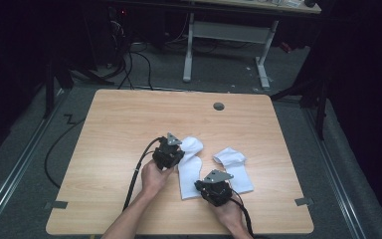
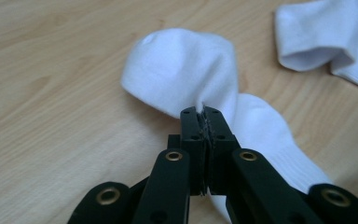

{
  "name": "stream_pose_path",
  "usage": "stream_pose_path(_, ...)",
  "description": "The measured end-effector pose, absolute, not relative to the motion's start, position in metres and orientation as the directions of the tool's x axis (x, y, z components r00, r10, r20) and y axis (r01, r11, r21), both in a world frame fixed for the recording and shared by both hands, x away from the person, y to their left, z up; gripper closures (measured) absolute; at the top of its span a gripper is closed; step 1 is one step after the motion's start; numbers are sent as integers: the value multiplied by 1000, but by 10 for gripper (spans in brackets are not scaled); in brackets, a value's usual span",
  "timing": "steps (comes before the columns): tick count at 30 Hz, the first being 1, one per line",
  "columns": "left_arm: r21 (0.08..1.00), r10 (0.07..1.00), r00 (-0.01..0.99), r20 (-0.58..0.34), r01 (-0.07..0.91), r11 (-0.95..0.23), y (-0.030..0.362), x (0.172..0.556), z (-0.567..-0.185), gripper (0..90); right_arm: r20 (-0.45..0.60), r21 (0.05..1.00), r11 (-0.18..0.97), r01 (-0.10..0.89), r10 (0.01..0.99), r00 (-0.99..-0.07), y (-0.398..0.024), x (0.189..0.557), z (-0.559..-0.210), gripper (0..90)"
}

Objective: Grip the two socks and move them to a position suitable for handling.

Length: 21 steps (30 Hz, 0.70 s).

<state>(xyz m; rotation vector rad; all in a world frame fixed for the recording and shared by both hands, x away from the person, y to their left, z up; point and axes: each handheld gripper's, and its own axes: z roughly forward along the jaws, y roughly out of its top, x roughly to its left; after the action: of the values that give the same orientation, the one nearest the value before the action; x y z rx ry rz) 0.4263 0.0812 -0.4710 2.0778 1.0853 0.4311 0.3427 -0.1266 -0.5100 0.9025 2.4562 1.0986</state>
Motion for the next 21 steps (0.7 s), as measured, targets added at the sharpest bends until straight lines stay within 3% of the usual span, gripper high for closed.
stream_pose_path(10,696,822,569,-25,600,-394,83,432,-482,879,-17,753,505,422,656,-755,-130,339,-511,838)
stream_pose_path(18,691,776,629,-42,580,-432,77,426,-483,865,-10,783,457,422,688,-726,-132,346,-501,725)
stream_pose_path(21,719,785,615,-76,579,-384,79,426,-478,749,-20,779,465,421,689,-724,-125,354,-500,730)
